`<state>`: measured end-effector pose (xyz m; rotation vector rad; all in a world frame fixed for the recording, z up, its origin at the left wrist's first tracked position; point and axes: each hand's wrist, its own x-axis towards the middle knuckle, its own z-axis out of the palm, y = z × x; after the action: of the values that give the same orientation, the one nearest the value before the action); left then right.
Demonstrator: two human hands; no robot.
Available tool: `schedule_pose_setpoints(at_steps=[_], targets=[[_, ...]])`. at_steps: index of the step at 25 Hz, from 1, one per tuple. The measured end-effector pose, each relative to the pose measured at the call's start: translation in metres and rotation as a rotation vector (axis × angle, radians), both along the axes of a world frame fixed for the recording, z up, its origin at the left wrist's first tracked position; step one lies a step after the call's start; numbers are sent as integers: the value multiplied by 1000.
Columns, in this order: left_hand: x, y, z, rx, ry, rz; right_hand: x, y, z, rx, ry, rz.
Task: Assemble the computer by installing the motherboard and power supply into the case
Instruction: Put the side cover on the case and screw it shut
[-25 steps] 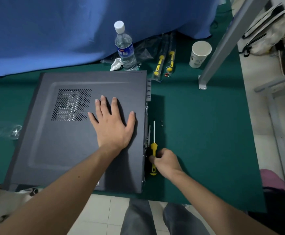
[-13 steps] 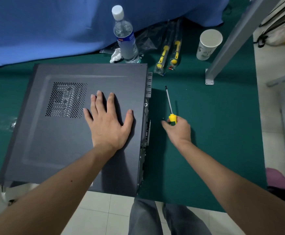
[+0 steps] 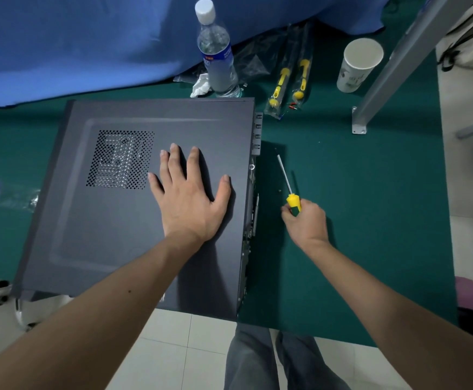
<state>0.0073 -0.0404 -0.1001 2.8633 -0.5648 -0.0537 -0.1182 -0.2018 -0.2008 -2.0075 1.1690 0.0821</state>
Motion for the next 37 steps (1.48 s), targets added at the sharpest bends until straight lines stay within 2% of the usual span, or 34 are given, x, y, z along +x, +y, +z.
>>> schedule_pose_setpoints(at_steps=[5, 10, 13, 16, 18, 20, 23, 30, 32, 33, 35, 37], targets=[[1, 2, 0, 9, 25, 2, -36, 20, 33, 522, -235, -315], [0, -1, 7, -14, -41, -46, -58, 32, 76, 788, -324, -196], [-6, -7, 16, -53, -68, -99, -66, 34, 94, 870, -360, -119], [-35, 0, 33, -188, 21, -176, -80, 39, 106, 905, -400, -83], [-65, 12, 45, -302, 180, -366, -86, 39, 111, 920, -426, -58], [-92, 23, 55, -357, 422, -504, -89, 41, 115, 956, -456, -51], [-110, 27, 59, -478, 619, -458, -96, 48, 120, 997, -495, -37], [-123, 26, 58, -597, 612, -401, -109, 48, 126, 1144, -495, -43], [-123, 25, 59, -675, 701, -290, -112, 42, 128, 1032, -459, 26], [-122, 25, 59, -739, 749, -213, -114, 37, 126, 836, -409, 98], [-117, 28, 60, -858, 807, -83, -123, 25, 121, 306, -272, 263], [-113, 34, 60, -909, 819, -20, -134, 17, 114, -15, -174, 368]])
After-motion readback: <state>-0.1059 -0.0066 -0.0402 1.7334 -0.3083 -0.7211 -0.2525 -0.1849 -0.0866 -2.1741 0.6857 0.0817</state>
